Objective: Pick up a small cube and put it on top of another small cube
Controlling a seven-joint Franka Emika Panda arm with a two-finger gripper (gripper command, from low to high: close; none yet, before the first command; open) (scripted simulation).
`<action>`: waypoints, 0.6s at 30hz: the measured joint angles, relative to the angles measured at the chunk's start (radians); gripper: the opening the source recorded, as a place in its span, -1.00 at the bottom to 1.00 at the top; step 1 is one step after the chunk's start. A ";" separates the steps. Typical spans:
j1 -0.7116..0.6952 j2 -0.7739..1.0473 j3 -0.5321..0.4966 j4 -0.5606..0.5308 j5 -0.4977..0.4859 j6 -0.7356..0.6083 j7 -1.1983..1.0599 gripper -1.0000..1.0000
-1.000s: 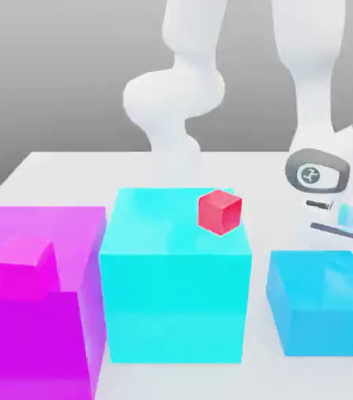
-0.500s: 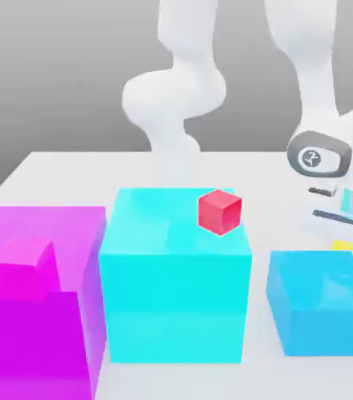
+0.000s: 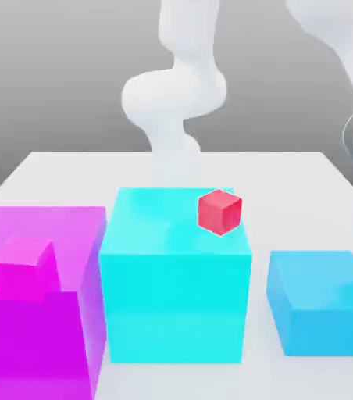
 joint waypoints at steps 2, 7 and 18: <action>-0.007 0.018 -0.027 0.032 0.032 -0.015 0.101 -1.00; -0.020 0.057 -0.097 0.108 0.110 -0.048 0.356 -1.00; -0.023 0.206 -0.137 0.145 0.158 0.069 0.493 1.00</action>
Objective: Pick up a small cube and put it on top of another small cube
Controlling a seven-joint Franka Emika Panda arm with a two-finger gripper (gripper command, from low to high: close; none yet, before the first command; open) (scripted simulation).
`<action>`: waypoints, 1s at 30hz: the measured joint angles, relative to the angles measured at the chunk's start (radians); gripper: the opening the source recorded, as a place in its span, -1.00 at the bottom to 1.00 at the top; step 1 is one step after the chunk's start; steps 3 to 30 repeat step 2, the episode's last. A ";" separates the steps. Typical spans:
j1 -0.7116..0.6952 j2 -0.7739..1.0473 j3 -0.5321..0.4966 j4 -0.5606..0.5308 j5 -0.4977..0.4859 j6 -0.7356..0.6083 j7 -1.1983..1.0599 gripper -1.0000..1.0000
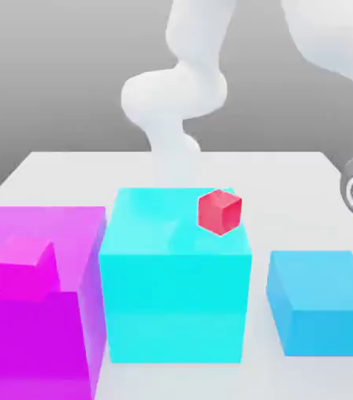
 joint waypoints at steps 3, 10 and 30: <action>0.000 0.000 0.000 0.000 0.000 0.000 0.000 1.00; 0.000 0.000 0.000 0.000 0.000 0.000 0.000 1.00; 0.000 0.000 0.000 0.000 0.000 0.000 0.000 1.00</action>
